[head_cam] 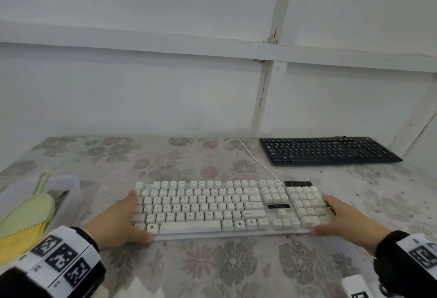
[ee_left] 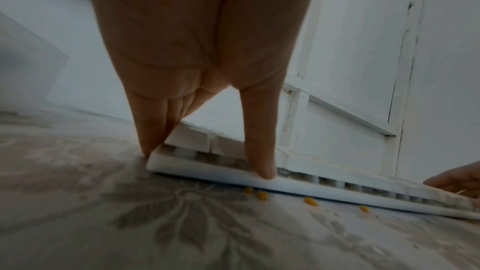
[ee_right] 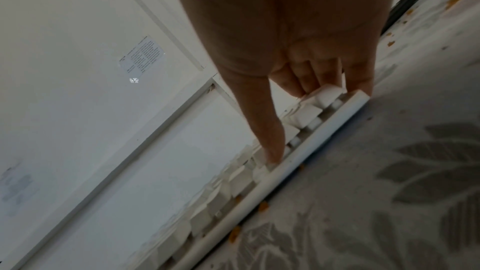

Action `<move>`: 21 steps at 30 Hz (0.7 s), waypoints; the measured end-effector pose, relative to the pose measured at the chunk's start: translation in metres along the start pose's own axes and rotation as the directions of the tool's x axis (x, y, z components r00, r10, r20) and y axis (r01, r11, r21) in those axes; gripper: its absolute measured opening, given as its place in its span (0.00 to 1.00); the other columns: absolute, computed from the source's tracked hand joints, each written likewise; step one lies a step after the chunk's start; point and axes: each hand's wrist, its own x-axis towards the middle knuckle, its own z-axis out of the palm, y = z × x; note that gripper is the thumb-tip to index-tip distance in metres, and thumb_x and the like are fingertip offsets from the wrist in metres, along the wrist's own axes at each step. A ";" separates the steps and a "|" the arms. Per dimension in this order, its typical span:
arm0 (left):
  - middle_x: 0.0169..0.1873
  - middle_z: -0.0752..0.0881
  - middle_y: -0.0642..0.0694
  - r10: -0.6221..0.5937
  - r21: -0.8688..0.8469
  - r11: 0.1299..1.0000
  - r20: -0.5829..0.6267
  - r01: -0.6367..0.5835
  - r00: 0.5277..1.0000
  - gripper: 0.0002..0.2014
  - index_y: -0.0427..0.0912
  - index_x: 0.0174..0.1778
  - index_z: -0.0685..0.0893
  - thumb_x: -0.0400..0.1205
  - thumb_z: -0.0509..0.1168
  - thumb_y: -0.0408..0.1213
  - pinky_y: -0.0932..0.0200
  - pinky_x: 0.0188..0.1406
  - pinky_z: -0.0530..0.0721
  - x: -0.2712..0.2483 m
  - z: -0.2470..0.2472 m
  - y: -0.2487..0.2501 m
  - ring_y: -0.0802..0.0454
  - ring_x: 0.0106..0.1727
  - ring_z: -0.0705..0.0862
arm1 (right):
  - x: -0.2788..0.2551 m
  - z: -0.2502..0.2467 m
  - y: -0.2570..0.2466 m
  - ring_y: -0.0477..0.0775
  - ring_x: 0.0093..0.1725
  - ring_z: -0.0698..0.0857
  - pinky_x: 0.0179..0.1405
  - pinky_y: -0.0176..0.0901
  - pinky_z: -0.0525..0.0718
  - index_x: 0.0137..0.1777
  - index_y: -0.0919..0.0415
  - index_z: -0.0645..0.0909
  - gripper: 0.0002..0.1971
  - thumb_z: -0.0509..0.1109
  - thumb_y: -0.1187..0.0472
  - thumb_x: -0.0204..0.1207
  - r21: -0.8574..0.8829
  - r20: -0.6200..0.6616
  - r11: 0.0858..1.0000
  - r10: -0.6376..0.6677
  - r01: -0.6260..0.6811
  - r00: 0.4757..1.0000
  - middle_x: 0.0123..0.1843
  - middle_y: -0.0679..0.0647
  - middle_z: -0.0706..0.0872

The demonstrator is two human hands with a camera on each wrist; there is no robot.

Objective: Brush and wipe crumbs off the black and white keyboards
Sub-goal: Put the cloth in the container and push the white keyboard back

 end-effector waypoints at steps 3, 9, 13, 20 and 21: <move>0.69 0.73 0.48 -0.022 0.009 1.000 -0.032 0.022 0.999 0.51 0.42 0.79 0.49 0.69 0.75 0.51 0.70 0.41 0.71 0.001 0.002 0.000 0.57 0.57 0.72 | 0.003 0.000 0.005 0.38 0.49 0.82 0.40 0.27 0.75 0.52 0.45 0.74 0.24 0.80 0.68 0.66 0.019 -0.025 1.000 -0.016 0.016 1.000 0.50 0.41 0.84; 0.69 0.74 0.47 -0.053 -0.018 0.998 -0.059 0.052 0.997 0.49 0.44 0.78 0.55 0.67 0.77 0.49 0.63 0.57 0.73 0.003 0.004 -0.001 0.54 0.59 0.73 | 0.008 0.001 0.007 0.41 0.47 0.84 0.39 0.30 0.76 0.50 0.48 0.75 0.22 0.81 0.70 0.64 0.031 -0.064 0.999 -0.026 0.028 0.998 0.48 0.44 0.85; 0.68 0.74 0.46 -0.093 -0.060 0.994 -0.053 0.089 0.994 0.46 0.43 0.77 0.60 0.67 0.78 0.44 0.60 0.63 0.72 0.007 -0.001 -0.004 0.50 0.65 0.75 | 0.011 0.002 0.004 0.38 0.45 0.85 0.34 0.25 0.76 0.50 0.49 0.77 0.21 0.80 0.70 0.66 0.066 -0.052 0.997 -0.041 0.045 0.998 0.48 0.43 0.87; 0.68 0.74 0.42 -0.214 -0.030 0.977 -0.066 0.212 0.975 0.42 0.38 0.74 0.63 0.67 0.78 0.35 0.60 0.61 0.71 0.025 -0.015 -0.014 0.46 0.66 0.74 | 0.035 0.019 -0.012 0.38 0.47 0.84 0.36 0.25 0.77 0.57 0.52 0.77 0.22 0.80 0.68 0.67 0.074 -0.029 0.994 -0.080 0.082 0.996 0.50 0.43 0.86; 0.68 0.74 0.41 -0.225 -0.028 0.974 -0.066 0.224 0.972 0.41 0.36 0.73 0.64 0.67 0.78 0.33 0.60 0.61 0.71 0.028 -0.017 -0.014 0.45 0.67 0.74 | 0.041 0.022 -0.014 0.40 0.49 0.85 0.40 0.29 0.79 0.59 0.53 0.78 0.23 0.81 0.66 0.66 0.057 -0.032 0.995 -0.080 0.082 0.996 0.51 0.44 0.86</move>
